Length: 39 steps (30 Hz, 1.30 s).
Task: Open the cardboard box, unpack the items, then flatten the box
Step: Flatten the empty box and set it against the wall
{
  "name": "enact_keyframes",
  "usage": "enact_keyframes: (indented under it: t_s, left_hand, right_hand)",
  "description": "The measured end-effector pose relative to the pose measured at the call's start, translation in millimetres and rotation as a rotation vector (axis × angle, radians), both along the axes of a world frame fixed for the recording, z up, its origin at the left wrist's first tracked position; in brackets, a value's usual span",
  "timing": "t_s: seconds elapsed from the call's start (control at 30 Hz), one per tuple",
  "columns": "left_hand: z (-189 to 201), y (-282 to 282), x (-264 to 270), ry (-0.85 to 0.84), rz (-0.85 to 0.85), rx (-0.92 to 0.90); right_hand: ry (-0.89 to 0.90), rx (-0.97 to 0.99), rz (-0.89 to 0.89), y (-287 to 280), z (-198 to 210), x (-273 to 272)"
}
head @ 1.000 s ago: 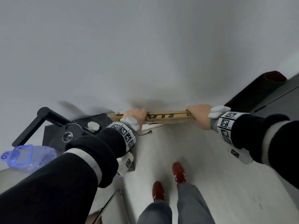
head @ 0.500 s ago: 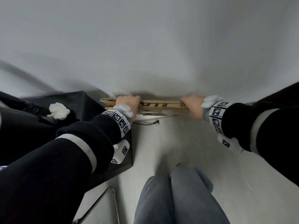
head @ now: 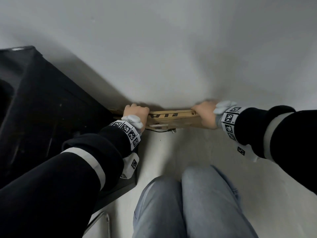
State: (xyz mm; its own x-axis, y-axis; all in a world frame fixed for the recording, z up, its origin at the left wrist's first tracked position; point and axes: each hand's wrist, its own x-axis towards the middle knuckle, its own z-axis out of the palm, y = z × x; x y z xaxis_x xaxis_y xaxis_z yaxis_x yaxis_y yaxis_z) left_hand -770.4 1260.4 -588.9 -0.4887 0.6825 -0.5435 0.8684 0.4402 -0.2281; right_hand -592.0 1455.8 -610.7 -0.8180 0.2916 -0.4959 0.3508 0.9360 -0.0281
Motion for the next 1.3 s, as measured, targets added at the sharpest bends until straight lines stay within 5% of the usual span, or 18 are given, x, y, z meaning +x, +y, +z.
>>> enact_keyframes:
  t_s: [0.3,0.73,1.1,1.3]
  left_hand:
    - [-70,2,-9,0.038,0.039,0.115]
    - [-122,-4,-26,-0.076,0.068,0.101]
    - [-144,-6,-30,-0.121,0.076,0.278]
    - [-136,2,-34,-0.053,0.009,0.141]
  right_hand:
    - [-0.053,0.075,0.058,10,-73,-13]
    - [0.028,0.009,0.084,13,-110,-16]
    - [0.039,0.048,0.003,18,-115,-14]
    - [0.039,0.011,-0.092,12,-121,-8]
